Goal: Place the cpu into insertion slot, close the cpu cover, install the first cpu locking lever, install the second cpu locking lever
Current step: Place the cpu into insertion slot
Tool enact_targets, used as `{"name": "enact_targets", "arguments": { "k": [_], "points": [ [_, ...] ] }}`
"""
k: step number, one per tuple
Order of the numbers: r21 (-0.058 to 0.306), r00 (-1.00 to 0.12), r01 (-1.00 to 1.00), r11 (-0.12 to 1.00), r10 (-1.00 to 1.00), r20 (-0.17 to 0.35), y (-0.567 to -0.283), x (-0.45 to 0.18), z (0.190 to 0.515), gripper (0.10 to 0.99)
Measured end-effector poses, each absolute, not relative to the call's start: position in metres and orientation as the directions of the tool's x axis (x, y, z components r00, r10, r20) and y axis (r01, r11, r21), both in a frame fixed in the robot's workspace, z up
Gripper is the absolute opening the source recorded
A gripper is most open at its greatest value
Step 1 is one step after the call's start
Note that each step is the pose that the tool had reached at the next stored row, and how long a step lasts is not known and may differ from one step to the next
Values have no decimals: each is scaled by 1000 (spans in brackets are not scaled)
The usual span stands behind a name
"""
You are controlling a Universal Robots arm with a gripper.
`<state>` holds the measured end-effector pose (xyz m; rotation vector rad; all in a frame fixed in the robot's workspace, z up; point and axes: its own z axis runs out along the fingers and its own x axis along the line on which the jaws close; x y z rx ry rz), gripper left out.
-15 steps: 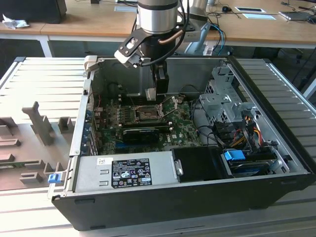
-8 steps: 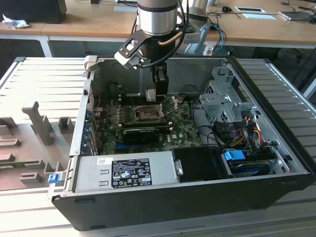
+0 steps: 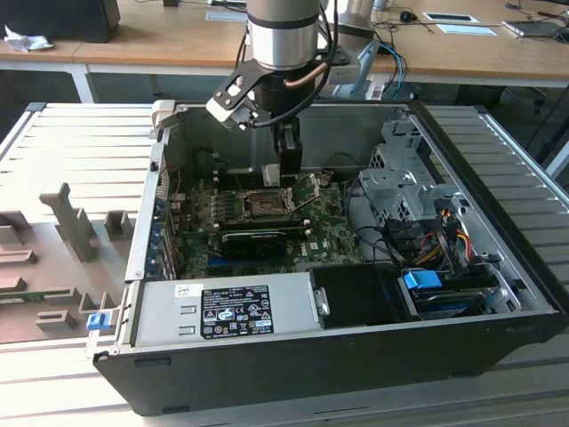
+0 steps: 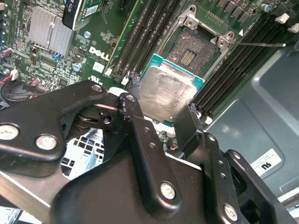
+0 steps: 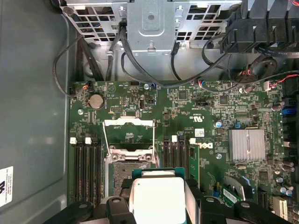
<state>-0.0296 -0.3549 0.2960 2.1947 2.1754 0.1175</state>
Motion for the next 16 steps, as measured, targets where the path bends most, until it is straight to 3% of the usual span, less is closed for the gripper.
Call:
{"name": "enact_targets", "arguments": {
  "k": [16],
  "points": [
    [88, 20, 996, -22, 1000, 20, -354, -32, 278, 529]
  ]
}}
